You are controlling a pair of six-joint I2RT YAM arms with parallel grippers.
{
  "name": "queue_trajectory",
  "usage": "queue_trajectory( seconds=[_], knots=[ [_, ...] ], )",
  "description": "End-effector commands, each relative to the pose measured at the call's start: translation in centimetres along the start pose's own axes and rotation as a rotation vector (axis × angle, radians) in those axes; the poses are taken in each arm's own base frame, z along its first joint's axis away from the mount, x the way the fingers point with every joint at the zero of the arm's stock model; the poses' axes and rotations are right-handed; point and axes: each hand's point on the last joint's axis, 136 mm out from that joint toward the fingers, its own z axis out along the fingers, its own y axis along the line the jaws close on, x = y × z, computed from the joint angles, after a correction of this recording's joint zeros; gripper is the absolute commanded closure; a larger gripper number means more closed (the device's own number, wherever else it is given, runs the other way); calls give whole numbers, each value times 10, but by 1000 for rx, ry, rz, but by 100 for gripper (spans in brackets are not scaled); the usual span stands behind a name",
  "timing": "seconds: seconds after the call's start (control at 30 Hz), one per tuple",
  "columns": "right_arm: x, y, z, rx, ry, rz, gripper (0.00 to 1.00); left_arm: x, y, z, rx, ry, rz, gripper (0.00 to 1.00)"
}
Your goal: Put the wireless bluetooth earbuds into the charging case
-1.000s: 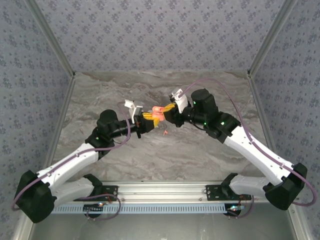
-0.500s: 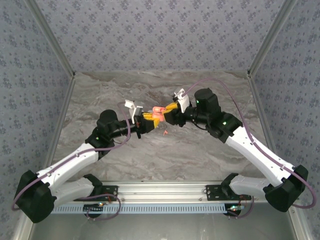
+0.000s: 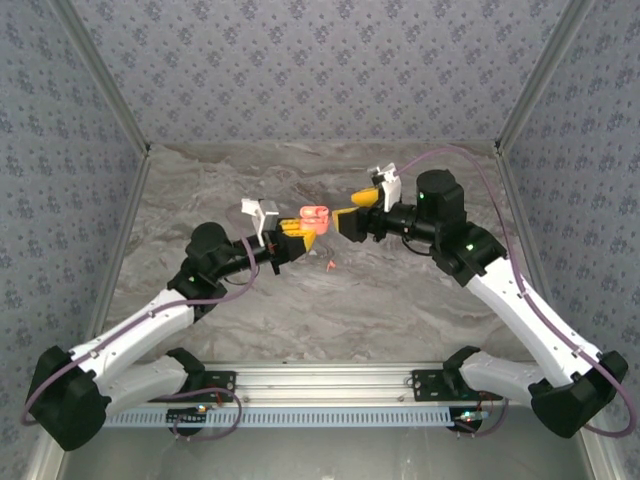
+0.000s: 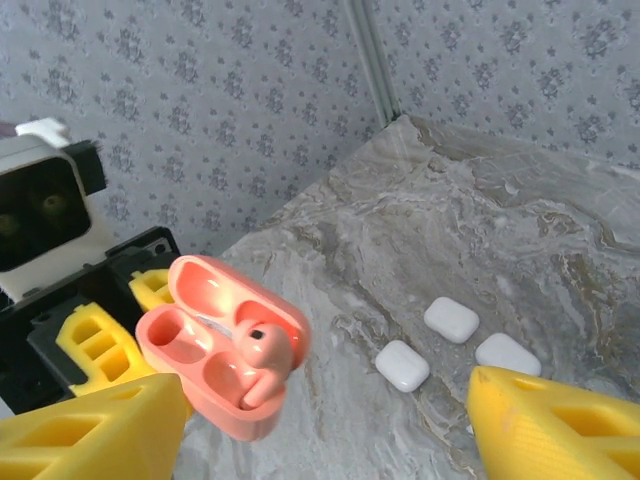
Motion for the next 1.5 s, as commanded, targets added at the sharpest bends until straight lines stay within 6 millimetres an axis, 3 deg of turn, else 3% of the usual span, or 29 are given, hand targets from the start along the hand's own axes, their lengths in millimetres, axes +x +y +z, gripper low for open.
queue_trajectory(
  seconds=[0.0, 0.43, 0.67, 1.2, 1.47],
  knots=[
    [-40, 16, -20, -25, -95, 25, 23, -30, -14, -4, 28, -102, 143, 100],
    [-64, 33, -21, -80, -80, 38, 22, -61, -29, -4, 44, -152, 359, 100],
    [-59, 34, -10, -91, -35, 59, 27, -68, -31, -6, 33, -163, 441, 100],
    [-47, 31, 12, -90, 26, 80, 31, -67, -29, -3, 35, -165, 450, 100],
    [-40, 31, 12, -81, 51, 75, 33, -67, -27, -3, 26, -167, 442, 100]
  ],
)
